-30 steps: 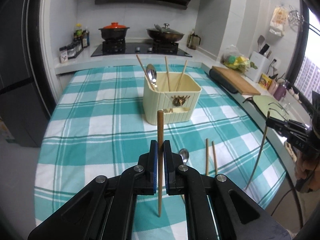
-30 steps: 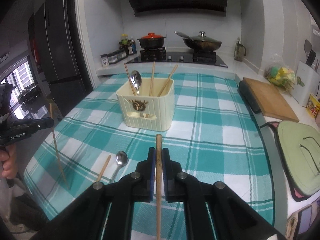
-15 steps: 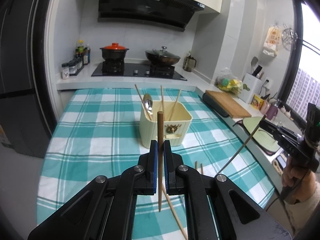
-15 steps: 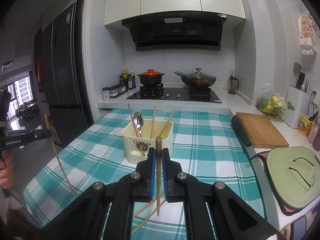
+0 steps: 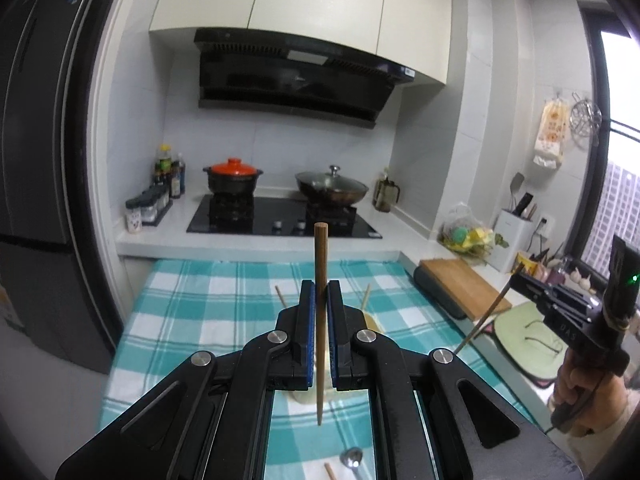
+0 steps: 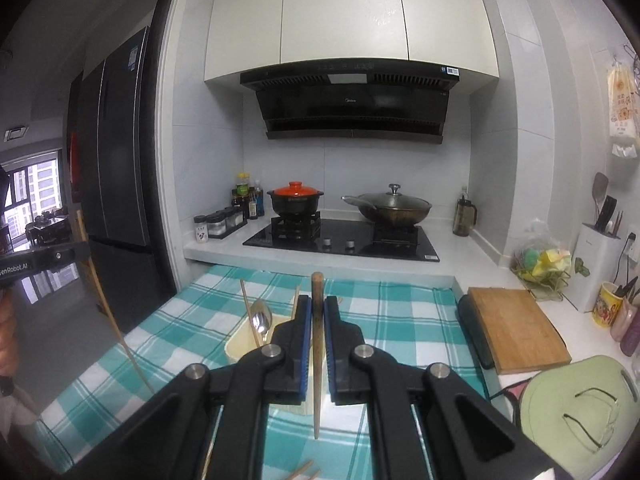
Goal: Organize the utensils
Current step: 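Lift both held chopsticks and carry them above the cream holder, then lower both chopsticks into the cream holder and open both tools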
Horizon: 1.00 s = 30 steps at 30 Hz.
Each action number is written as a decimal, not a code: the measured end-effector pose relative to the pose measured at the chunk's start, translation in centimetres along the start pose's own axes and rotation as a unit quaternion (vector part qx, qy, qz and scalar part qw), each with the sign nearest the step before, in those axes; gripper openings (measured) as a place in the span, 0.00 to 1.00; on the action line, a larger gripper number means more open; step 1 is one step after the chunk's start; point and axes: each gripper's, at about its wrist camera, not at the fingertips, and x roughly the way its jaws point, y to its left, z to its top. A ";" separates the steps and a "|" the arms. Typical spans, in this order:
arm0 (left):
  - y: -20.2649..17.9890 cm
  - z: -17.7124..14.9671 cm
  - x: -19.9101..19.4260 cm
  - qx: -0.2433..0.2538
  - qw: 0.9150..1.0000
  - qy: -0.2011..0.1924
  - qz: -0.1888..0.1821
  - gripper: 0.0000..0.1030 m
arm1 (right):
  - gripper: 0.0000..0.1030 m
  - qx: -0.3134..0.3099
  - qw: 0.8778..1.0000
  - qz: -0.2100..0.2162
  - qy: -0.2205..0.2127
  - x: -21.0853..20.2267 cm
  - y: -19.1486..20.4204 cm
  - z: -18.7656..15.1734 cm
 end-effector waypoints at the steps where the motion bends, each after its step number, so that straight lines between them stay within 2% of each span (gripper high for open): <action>1: 0.0 0.8 0.8 -0.002 1.000 -0.009 0.003 0.04 | 0.06 0.001 1.000 0.000 -0.006 0.5 0.0 0.6; 6: -0.1 2.6 5.9 -0.001 0.999 -0.034 0.036 0.04 | 0.06 0.010 0.999 0.006 -0.035 3.6 -0.1 3.1; 12: 0.2 1.2 13.4 -0.023 0.999 -0.003 0.036 0.04 | 0.06 0.012 0.999 0.017 -0.028 9.8 0.1 3.9; 15: 0.1 -0.5 16.8 -0.025 0.998 0.034 0.036 0.04 | 0.06 0.010 1.000 0.025 0.002 13.4 0.3 2.7; 18: 0.0 -2.4 19.9 -0.024 0.996 0.078 0.033 0.04 | 0.06 0.025 0.997 0.036 0.060 17.1 -0.2 1.0; 21: 0.1 -4.1 22.0 -0.026 0.993 0.111 0.036 0.04 | 0.06 0.040 0.993 0.035 0.109 20.0 -1.1 -0.5; 25: 0.2 -5.3 23.7 -0.030 0.989 0.141 0.042 0.05 | 0.06 0.062 0.986 0.039 0.151 22.8 -2.1 -1.8; 28: 0.4 -5.1 23.3 -0.032 0.987 0.151 0.049 0.14 | 0.07 0.081 0.982 0.027 0.167 24.1 -2.8 -1.9; 30: 0.6 -4.5 21.9 -0.025 0.987 0.146 0.055 0.31 | 0.09 0.093 0.982 0.015 0.162 24.1 -3.1 -1.4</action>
